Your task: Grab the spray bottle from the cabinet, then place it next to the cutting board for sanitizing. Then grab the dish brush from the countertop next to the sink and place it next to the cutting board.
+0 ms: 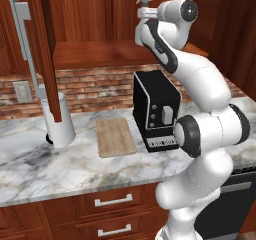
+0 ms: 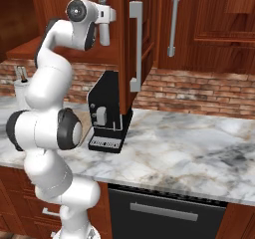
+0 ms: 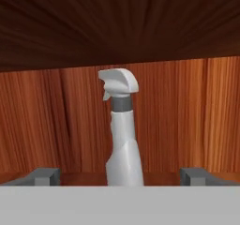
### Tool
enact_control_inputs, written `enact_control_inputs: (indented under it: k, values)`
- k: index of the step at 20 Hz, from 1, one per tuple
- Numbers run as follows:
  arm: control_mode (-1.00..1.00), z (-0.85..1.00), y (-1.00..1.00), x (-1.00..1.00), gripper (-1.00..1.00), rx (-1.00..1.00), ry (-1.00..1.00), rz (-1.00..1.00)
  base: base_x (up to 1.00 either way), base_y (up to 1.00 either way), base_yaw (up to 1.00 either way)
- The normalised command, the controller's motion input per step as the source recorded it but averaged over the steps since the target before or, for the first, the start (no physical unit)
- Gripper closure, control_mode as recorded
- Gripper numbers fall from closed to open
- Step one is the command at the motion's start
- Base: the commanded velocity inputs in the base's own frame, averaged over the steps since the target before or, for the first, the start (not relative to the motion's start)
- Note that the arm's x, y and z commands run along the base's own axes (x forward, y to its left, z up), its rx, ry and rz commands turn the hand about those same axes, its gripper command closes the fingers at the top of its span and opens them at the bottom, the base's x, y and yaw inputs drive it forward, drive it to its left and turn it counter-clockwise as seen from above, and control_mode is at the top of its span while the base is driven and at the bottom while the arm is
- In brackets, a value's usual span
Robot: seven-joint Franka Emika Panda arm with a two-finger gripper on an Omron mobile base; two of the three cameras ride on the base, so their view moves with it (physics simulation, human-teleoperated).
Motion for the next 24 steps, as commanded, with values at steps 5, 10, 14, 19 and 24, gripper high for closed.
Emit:
enact_control_inputs:
  k: [5,10,14,19,24]
  values:
    - [-1.00,0.00,0.00,0.45,-1.00,0.00,0.00,0.00,0.00,0.00,0.00]
    - [-1.00,0.00,0.00,0.43,-1.00,0.00,0.00,0.00,0.00,0.00,0.00]
    - [-1.00,0.00,0.00,0.42,-1.00,0.00,0.00,0.00,0.00,0.00,0.00]
    - [-1.00,0.00,0.00,0.32,-1.00,0.00,0.00,0.00,0.00,0.00,0.00]
    - [-1.00,-0.07,0.01,0.38,-1.00,-0.01,0.00,0.00,0.00,0.00,0.00]
